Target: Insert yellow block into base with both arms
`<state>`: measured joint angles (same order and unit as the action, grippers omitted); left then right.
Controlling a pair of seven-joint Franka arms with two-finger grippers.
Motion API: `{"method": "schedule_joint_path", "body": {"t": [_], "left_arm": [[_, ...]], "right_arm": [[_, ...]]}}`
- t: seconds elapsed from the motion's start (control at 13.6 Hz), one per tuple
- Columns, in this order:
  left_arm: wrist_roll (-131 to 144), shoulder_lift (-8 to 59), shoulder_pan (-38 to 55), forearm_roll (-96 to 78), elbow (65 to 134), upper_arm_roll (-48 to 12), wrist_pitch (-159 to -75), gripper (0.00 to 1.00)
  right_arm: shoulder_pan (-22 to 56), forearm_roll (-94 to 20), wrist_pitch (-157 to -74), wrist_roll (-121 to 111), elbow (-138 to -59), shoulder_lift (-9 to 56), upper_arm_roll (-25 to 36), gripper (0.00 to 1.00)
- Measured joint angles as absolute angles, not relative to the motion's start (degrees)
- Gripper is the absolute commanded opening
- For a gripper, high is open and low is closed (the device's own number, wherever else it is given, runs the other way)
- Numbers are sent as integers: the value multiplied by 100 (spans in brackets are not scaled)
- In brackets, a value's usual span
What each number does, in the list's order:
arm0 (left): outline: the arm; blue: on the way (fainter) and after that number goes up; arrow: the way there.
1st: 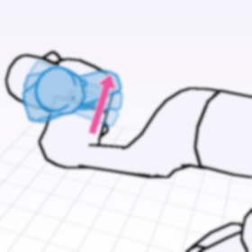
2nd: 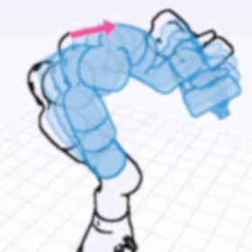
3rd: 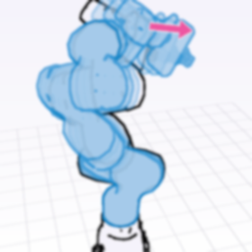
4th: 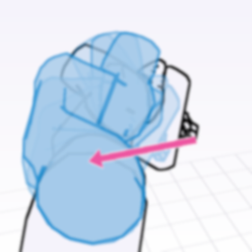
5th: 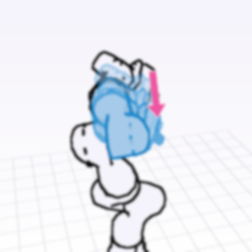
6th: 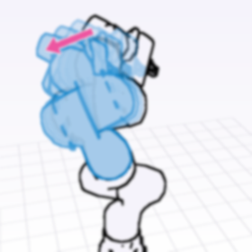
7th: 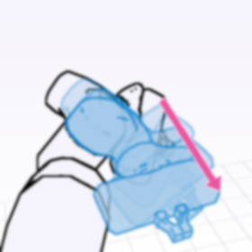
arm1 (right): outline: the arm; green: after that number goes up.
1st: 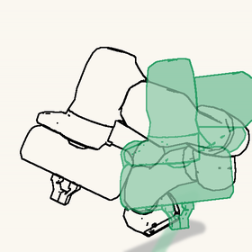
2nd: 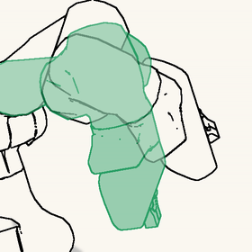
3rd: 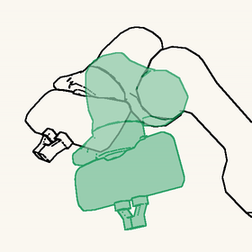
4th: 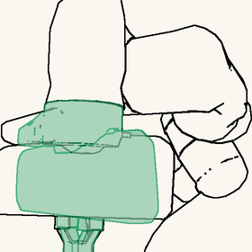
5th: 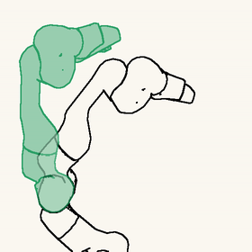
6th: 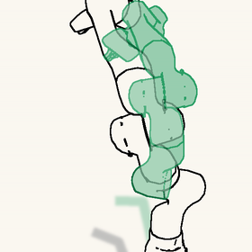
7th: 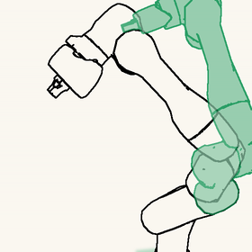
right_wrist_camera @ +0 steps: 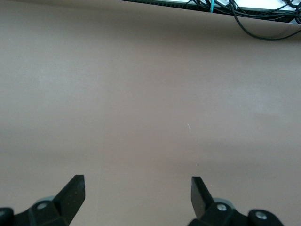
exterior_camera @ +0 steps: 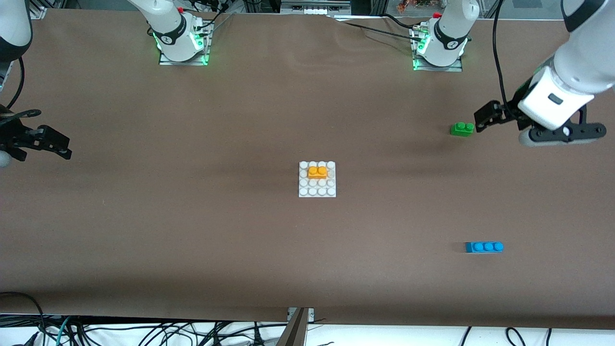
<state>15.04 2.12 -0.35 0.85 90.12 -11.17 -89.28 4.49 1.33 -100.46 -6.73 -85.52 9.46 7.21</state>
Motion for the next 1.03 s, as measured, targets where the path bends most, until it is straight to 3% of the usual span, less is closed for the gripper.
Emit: {"method": "schedule_joint_path", "body": {"t": [0.29, 1.03], "left_arm": [[808, -287, -25, -178, 9734, -721, -9265, 100], [621, -185, 16, -216, 9707, -605, -9323, 100]], "right_arm": [[450, 133, -10046, -673, -8552, 946, 721, 100], [450, 133, -10047, -673, -8552, 947, 721, 100]]}}
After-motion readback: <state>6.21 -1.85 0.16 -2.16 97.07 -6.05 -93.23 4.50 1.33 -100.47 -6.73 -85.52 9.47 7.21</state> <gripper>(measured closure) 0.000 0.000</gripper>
